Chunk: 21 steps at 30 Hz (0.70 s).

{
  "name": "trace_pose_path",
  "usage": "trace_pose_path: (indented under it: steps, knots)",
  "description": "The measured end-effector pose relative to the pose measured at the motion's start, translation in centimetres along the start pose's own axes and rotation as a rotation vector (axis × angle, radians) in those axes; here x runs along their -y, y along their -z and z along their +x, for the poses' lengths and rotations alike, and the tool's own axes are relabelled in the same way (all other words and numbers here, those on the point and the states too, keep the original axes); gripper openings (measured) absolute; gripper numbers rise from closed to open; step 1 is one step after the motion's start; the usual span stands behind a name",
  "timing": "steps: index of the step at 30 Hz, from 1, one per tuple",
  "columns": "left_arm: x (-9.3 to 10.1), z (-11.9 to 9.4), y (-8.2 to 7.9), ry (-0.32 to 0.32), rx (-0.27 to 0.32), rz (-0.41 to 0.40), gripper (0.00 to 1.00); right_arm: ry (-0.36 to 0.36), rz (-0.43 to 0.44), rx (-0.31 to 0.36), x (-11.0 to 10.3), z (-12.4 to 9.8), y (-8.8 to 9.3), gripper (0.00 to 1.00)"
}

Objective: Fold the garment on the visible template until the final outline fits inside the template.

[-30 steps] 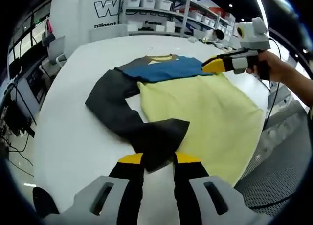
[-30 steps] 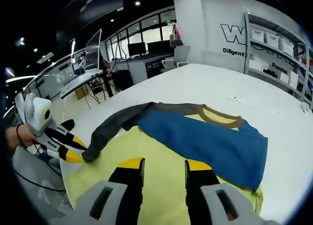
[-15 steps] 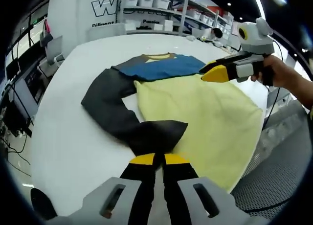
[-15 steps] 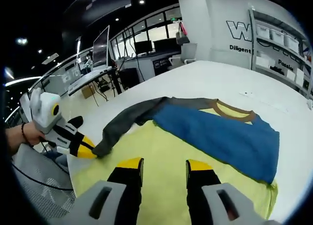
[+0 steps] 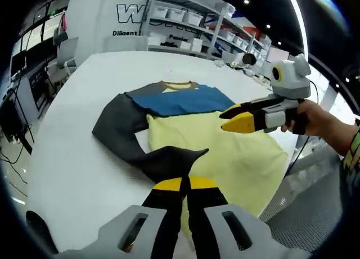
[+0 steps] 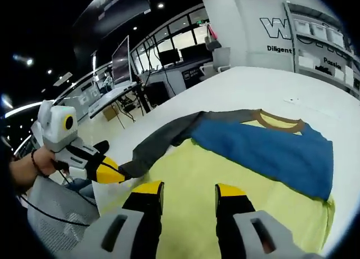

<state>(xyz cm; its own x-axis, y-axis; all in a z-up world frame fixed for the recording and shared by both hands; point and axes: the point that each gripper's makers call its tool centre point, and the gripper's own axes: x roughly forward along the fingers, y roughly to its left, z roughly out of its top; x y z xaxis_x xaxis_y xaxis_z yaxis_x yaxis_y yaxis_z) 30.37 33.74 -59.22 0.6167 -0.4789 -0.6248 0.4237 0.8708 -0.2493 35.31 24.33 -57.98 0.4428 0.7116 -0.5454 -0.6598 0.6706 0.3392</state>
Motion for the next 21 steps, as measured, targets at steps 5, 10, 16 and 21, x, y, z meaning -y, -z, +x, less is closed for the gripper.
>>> trace_pose_path:
  steps: [5, 10, 16, 21]
  knots:
    - [0.6, 0.2, -0.6, 0.004, 0.010, -0.009, 0.00, -0.059, 0.115, 0.012, -1.1, -0.6, -0.1, 0.34]
    - [1.2, 0.4, -1.2, 0.012, 0.022, -0.034, 0.00, -0.132, 0.250, 0.026, -2.3, -0.9, -0.6, 0.35]
    - [1.8, 0.8, -1.5, -0.016, 0.005, 0.060, 0.00, -0.197, 0.366, -0.004, -4.0, -0.8, -0.2, 0.36]
    - [2.9, 1.5, -1.3, -0.017, -0.024, 0.143, 0.00, -0.236, 0.478, -0.032, -4.9, -0.4, 0.6, 0.36]
